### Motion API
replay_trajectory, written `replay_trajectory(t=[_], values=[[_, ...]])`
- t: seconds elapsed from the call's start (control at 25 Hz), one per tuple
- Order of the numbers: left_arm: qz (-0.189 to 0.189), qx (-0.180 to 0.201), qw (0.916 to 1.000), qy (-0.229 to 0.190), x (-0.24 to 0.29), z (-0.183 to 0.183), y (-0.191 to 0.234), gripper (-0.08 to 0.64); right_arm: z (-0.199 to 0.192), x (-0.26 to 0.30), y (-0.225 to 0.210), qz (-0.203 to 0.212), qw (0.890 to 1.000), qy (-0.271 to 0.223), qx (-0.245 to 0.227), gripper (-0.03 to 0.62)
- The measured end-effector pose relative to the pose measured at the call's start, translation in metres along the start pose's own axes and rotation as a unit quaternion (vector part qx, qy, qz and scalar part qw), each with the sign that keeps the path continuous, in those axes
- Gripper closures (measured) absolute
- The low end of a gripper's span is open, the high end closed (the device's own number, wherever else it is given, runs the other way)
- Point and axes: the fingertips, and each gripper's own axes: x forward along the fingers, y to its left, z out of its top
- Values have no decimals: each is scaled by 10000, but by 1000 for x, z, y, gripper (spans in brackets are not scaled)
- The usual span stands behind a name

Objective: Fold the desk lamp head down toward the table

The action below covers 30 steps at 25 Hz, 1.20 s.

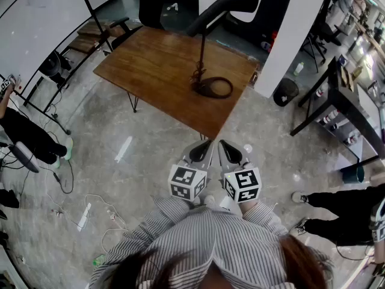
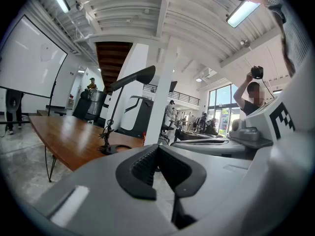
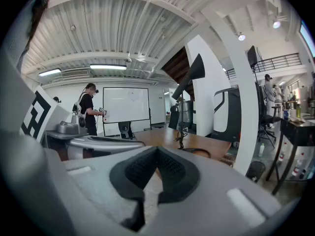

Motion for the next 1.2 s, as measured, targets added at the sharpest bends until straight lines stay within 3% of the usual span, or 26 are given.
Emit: replay_trajectory(t=[0.84,1.2], values=[[84,-149,9998,34,15,-7,-2,554,-6,3,-9,202,9995,-67,214,592],[364,-306,9989,7,34,-16,-2,554,-12,2,-37,329,9986,-168,371,591]])
